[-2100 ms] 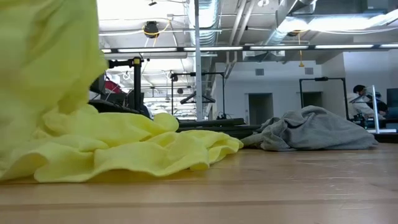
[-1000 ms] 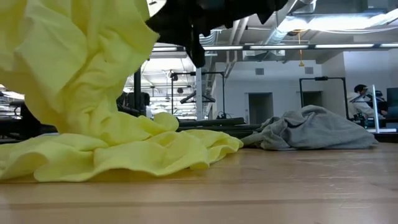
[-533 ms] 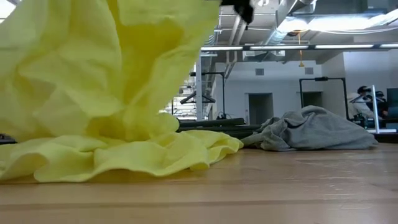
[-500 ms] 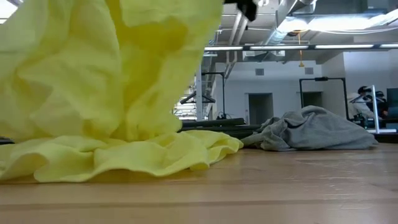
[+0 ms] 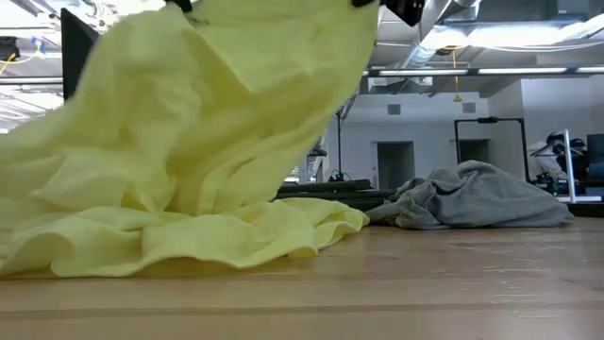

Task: Hang clothes
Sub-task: Hang the yellow shirt on the rack

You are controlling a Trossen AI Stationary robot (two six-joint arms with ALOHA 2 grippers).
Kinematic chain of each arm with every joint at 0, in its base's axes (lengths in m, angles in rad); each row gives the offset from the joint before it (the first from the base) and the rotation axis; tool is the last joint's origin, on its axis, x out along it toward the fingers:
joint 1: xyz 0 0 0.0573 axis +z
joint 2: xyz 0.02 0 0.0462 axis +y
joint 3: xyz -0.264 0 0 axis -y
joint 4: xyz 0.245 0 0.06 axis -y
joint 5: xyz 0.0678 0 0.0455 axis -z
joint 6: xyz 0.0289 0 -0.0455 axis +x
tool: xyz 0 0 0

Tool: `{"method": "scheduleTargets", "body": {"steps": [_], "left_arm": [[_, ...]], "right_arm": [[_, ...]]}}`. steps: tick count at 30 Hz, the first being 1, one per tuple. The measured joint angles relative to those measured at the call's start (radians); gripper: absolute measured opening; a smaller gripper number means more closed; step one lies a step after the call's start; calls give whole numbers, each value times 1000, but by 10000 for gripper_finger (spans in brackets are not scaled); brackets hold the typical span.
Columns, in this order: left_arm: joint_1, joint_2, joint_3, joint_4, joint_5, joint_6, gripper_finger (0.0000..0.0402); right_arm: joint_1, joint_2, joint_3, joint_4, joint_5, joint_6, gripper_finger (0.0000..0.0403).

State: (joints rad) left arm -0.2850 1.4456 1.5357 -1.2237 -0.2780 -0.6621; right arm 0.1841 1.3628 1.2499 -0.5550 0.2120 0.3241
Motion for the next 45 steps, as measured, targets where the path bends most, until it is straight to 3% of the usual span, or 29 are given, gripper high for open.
{"method": "scheduleTargets", "body": {"steps": [8, 16, 23, 28, 39, 45], "left_arm": [[76, 0, -34, 11, 171, -230, 102], [-153, 12, -36, 194, -30, -598, 106], [-245, 87, -53, 118, -217, -886, 107], [-213, 140, -54, 107, -304, -947, 107], [-181, 212, -54, 84, -151, -895, 107], [-175, 217, -53, 111, -250, -968, 107]], "right_arm": [[-3, -1, 0, -9, -1, -35, 0], [-3, -1, 0, -34, -4, -39, 0], [0, -1, 0, -35, -5, -54, 0], [0, -1, 0, -35, -8, -62, 0], [7, -1, 0, -38, -27, -63, 0], [6, -1, 0, -36, -27, -63, 0]]}}
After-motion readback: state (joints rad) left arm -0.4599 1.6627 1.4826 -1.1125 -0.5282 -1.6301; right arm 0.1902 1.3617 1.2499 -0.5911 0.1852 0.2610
